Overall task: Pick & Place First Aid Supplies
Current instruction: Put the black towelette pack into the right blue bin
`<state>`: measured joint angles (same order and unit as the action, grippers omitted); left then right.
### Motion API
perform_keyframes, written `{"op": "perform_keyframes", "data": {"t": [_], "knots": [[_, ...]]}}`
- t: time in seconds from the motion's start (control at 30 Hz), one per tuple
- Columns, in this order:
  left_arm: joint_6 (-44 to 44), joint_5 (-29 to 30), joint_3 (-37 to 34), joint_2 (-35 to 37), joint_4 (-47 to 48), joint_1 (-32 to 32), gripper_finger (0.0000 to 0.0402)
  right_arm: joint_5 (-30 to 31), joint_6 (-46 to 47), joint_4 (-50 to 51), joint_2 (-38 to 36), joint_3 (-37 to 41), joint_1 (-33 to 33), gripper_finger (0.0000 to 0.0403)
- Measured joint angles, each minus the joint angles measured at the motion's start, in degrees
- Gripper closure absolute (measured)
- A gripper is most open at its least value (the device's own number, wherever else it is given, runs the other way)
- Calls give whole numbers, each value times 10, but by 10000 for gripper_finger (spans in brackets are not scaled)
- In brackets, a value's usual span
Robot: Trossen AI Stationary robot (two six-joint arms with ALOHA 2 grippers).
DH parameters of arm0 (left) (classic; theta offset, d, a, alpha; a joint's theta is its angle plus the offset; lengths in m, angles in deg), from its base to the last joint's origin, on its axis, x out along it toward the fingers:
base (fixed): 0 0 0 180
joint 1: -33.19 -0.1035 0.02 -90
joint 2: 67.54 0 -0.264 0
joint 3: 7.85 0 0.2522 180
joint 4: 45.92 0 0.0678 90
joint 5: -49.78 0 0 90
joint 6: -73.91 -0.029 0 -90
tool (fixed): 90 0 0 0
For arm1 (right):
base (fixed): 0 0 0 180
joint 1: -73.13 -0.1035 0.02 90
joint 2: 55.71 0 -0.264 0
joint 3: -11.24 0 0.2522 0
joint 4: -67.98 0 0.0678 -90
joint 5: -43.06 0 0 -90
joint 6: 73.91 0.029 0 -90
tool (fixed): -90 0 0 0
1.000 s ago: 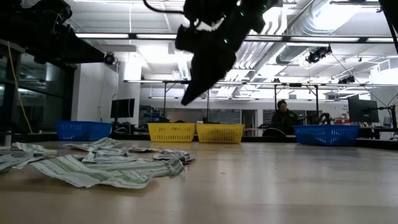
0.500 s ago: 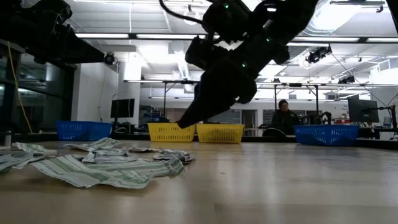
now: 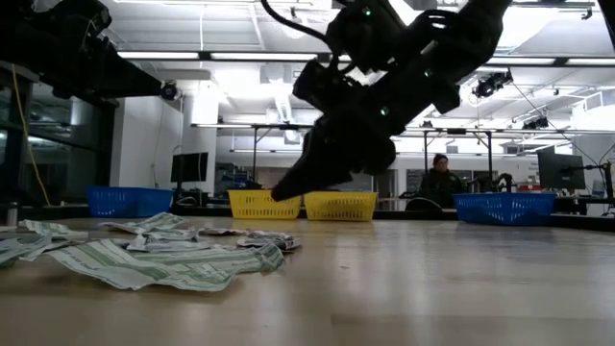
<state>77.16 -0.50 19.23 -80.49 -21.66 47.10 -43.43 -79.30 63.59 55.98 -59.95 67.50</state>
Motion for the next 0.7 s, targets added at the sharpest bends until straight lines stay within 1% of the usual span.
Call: {"op": "perform_keyframes", "data": {"t": [0.2, 0.43, 0.7], "knots": [[0, 0, 0, 0, 0, 0, 225, -6, 6, -39, 39, 1, -5, 258], [0, -1, 0, 0, 1, 0, 225, -4, 30, -46, 56, 1, -5, 258], [0, -1, 0, 0, 2, 0, 225, 17, 72, 11, 58, -2, -5, 258]]}}
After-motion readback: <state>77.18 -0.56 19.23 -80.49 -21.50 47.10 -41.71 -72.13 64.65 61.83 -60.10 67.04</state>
